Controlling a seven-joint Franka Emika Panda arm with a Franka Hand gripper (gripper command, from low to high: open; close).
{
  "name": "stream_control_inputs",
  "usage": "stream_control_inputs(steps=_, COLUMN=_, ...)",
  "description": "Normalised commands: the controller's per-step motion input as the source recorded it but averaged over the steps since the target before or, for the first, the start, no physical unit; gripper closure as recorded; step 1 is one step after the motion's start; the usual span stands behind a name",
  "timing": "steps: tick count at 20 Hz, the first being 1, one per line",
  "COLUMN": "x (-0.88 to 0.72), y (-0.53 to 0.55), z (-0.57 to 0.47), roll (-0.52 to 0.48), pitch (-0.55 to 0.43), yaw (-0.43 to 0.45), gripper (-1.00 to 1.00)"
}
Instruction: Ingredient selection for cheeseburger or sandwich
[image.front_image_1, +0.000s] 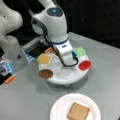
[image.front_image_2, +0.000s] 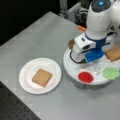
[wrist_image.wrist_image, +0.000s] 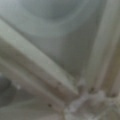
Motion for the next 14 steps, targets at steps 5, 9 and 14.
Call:
stream_control_inputs(steps=5, x=0.25, y=0.01, z=-0.29, roll=-0.028, pitch=0.233, yaw=-0.123, gripper=-1.00)
stream_control_inputs(steps=9, x=0.22, y=0.08, z=-0.19, roll=-0.022, pitch=0.236, yaw=-0.110, gripper=-1.00)
stream_control_inputs(steps=14, x=0.24, y=0.13, z=-0.12, roll=-0.020, pitch=0.255, yaw=-0.085, gripper=-1.00)
